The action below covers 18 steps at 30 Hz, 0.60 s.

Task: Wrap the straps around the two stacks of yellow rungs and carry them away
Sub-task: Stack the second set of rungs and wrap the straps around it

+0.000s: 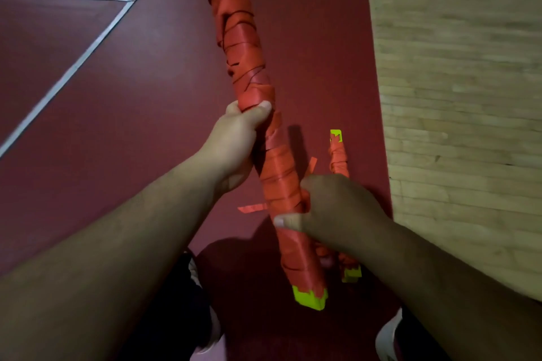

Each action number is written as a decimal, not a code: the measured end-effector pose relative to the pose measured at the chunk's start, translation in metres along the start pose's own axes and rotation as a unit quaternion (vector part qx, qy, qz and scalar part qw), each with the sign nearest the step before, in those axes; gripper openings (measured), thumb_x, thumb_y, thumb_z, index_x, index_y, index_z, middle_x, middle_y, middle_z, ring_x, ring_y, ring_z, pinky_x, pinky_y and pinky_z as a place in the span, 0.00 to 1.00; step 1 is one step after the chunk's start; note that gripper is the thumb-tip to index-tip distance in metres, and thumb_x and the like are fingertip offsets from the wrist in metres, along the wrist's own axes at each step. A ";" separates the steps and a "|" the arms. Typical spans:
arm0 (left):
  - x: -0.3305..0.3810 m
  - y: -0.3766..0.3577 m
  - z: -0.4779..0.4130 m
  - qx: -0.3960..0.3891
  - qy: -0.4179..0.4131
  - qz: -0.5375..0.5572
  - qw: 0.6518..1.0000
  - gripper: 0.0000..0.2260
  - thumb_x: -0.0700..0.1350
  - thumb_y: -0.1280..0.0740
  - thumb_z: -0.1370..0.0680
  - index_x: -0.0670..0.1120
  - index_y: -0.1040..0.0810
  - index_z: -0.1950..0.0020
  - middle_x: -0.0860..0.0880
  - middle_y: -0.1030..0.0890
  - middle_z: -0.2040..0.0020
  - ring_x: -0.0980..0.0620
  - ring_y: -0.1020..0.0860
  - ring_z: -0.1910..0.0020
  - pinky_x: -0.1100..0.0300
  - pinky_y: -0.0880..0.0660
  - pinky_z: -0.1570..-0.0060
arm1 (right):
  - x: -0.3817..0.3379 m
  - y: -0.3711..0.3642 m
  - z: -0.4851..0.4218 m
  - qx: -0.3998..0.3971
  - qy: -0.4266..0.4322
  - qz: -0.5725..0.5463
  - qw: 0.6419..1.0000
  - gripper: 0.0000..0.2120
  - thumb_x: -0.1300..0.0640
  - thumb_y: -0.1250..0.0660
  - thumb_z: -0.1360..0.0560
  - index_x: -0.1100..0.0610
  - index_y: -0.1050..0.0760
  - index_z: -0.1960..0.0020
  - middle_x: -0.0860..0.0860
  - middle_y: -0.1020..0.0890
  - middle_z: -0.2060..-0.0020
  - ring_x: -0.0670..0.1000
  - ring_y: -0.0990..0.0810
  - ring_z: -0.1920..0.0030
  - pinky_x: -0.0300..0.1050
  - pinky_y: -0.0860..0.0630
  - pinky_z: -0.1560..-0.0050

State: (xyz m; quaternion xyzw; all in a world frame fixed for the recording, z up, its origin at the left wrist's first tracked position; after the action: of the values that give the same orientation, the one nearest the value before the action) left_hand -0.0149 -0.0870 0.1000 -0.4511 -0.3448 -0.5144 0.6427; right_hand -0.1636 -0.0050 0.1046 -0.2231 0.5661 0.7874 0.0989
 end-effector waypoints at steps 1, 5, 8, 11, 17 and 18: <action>0.001 0.000 -0.001 -0.013 -0.006 -0.001 1.000 0.17 0.46 0.32 0.19 0.45 0.29 0.32 0.47 0.20 0.48 0.50 0.19 0.54 0.50 0.21 0.47 | 0.003 0.001 -0.002 0.011 -0.001 -0.003 1.000 0.21 0.33 0.28 0.33 0.46 0.34 0.64 0.45 0.25 0.63 0.53 0.21 0.56 0.46 0.30 0.60; 0.008 0.000 0.003 -0.077 -0.017 0.018 0.997 0.13 0.50 0.31 0.21 0.46 0.24 0.40 0.50 0.18 0.55 0.53 0.19 0.59 0.54 0.20 0.56 | 0.008 0.002 -0.008 -0.023 0.042 -0.135 0.990 0.20 0.36 0.26 0.36 0.52 0.22 0.60 0.48 0.18 0.66 0.47 0.20 0.63 0.53 0.22 0.57; 0.008 0.000 0.010 -0.214 0.041 0.143 0.965 0.19 0.57 0.27 0.28 0.49 0.21 0.41 0.44 0.17 0.46 0.48 0.18 0.50 0.50 0.22 0.45 | 0.000 0.005 -0.004 -0.079 0.099 -0.270 0.955 0.21 0.39 0.26 0.35 0.56 0.19 0.55 0.52 0.16 0.63 0.53 0.18 0.62 0.55 0.20 0.54; 0.007 -0.003 0.016 -0.338 0.076 0.203 0.916 0.33 0.57 0.24 0.30 0.49 0.30 0.28 0.40 0.22 0.33 0.43 0.22 0.36 0.44 0.33 0.31 | -0.007 0.008 0.001 -0.144 0.106 -0.382 0.907 0.13 0.47 0.25 0.28 0.56 0.18 0.53 0.52 0.14 0.60 0.48 0.15 0.60 0.46 0.19 0.57; -0.001 -0.010 0.015 -0.185 0.074 0.104 0.974 0.11 0.50 0.34 0.21 0.46 0.25 0.42 0.46 0.19 0.58 0.50 0.20 0.63 0.53 0.19 0.56 | -0.003 -0.002 -0.007 -0.123 0.085 -0.185 0.971 0.10 0.42 0.27 0.26 0.48 0.21 0.59 0.49 0.16 0.64 0.44 0.20 0.65 0.46 0.22 0.58; -0.004 -0.008 0.015 -0.165 0.075 0.083 0.980 0.10 0.48 0.34 0.21 0.46 0.26 0.42 0.45 0.19 0.58 0.50 0.20 0.63 0.54 0.20 0.58 | 0.000 -0.003 -0.008 -0.126 0.073 -0.158 0.977 0.11 0.42 0.28 0.26 0.49 0.21 0.59 0.49 0.16 0.63 0.45 0.18 0.63 0.47 0.21 0.57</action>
State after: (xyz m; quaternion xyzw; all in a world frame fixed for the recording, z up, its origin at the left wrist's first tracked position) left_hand -0.0236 -0.0724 0.1039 -0.5386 -0.1674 -0.5412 0.6237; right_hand -0.1604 -0.0110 0.1004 -0.3768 0.4258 0.8085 0.1516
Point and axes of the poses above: each hand's wrist, its own z-axis away from the middle knuckle, its own y-axis out of the back of the hand, x = y × z, the point moved 4 cm from there along -z, towards the middle knuckle
